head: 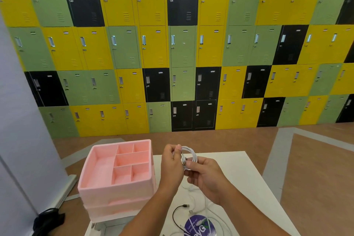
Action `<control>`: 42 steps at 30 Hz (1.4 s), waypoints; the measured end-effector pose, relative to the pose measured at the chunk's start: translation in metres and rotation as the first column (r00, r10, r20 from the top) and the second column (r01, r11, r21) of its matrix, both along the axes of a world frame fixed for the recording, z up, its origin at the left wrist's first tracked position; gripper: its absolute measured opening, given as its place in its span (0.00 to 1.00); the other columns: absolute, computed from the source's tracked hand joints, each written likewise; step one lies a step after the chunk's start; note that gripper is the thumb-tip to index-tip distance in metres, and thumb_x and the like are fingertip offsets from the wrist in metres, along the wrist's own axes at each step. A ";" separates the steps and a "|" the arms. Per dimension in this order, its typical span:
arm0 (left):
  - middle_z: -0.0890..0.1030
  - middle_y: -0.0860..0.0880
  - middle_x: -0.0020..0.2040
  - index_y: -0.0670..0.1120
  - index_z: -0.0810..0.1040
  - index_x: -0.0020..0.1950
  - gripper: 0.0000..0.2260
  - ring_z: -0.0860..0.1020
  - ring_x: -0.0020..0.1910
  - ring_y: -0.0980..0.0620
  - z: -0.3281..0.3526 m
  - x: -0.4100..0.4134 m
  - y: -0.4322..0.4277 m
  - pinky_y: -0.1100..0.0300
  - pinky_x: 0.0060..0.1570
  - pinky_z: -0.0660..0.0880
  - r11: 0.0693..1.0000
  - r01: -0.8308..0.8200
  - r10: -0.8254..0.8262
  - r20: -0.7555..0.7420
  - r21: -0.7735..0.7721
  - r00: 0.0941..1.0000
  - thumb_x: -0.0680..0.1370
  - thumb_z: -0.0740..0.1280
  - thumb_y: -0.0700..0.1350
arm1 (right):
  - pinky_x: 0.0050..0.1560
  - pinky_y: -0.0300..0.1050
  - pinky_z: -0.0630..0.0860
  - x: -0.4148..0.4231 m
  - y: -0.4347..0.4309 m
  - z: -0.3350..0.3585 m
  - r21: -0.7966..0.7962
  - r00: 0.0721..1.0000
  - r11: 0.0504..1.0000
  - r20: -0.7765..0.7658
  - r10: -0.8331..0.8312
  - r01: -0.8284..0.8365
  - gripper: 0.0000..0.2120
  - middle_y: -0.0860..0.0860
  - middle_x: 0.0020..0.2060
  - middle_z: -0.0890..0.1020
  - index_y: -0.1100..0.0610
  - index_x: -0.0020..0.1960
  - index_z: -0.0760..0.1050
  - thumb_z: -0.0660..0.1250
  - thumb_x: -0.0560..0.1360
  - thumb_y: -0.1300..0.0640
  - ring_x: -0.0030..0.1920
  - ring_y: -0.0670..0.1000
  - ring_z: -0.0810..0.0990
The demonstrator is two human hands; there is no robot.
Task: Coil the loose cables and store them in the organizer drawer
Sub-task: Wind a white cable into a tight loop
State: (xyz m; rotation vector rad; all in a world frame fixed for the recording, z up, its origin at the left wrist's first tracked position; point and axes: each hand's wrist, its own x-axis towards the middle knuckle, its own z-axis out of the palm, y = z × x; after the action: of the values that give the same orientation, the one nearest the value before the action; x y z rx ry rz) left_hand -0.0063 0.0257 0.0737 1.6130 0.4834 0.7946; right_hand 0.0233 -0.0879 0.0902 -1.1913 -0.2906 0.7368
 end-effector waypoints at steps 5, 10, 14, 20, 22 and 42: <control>0.81 0.48 0.45 0.44 0.75 0.51 0.08 0.79 0.44 0.54 -0.001 0.000 0.004 0.64 0.41 0.73 0.999 0.039 -0.039 -0.027 0.013 0.999 0.85 0.59 0.46 | 0.40 0.45 0.74 -0.004 0.002 0.000 0.078 0.994 0.993 -0.063 -0.089 0.093 0.07 0.57 0.41 0.83 0.61 0.50 0.82 0.66 0.78 0.68 0.39 0.52 0.79; 0.81 0.50 0.44 0.45 0.74 0.50 0.07 0.78 0.43 0.62 -0.001 -0.004 0.001 0.71 0.40 0.72 0.995 0.001 0.003 -0.036 0.098 0.999 0.85 0.60 0.44 | 0.43 0.49 0.76 -0.008 0.008 -0.002 0.063 0.982 0.984 -0.100 -0.157 0.164 0.09 0.57 0.44 0.83 0.61 0.54 0.80 0.62 0.79 0.68 0.45 0.53 0.80; 0.81 0.51 0.43 0.47 0.73 0.50 0.06 0.80 0.42 0.60 -0.004 -0.005 -0.001 0.68 0.39 0.75 0.993 -0.020 0.025 -0.043 0.117 0.999 0.85 0.60 0.45 | 0.51 0.54 0.82 -0.010 0.014 -0.003 0.035 0.985 0.988 -0.092 -0.149 0.153 0.12 0.59 0.53 0.85 0.58 0.61 0.77 0.68 0.78 0.64 0.55 0.58 0.83; 0.79 0.55 0.42 0.44 0.73 0.51 0.05 0.78 0.41 0.63 -0.003 -0.009 -0.001 0.72 0.36 0.72 0.974 -0.057 0.076 -0.079 0.219 0.994 0.84 0.60 0.44 | 0.49 0.48 0.83 -0.005 0.017 -0.003 -0.138 0.939 0.930 0.107 -0.328 0.341 0.17 0.52 0.49 0.85 0.52 0.59 0.75 0.73 0.75 0.65 0.49 0.53 0.85; 0.79 0.55 0.42 0.43 0.74 0.52 0.05 0.77 0.41 0.66 -0.003 -0.010 0.000 0.73 0.37 0.71 0.971 -0.066 0.086 -0.077 0.231 0.993 0.84 0.61 0.43 | 0.43 0.45 0.84 -0.007 0.016 -0.002 -0.193 0.896 0.901 0.306 -0.322 0.389 0.14 0.49 0.42 0.86 0.51 0.55 0.76 0.73 0.74 0.64 0.43 0.52 0.86; 0.78 0.57 0.41 0.46 0.72 0.53 0.04 0.78 0.40 0.58 -0.006 -0.008 0.010 0.71 0.36 0.72 0.952 -0.125 0.154 -0.084 0.280 0.985 0.85 0.59 0.45 | 0.44 0.44 0.83 0.000 0.013 0.001 -0.234 0.918 0.937 0.362 -0.163 0.259 0.13 0.52 0.45 0.87 0.56 0.52 0.78 0.74 0.72 0.69 0.46 0.54 0.86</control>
State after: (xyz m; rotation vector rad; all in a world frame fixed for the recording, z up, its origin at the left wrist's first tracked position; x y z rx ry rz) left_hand -0.0142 0.0361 0.0673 1.9004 0.5875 0.9171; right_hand 0.0236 -0.0745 0.0910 -1.5947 -0.3418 0.3840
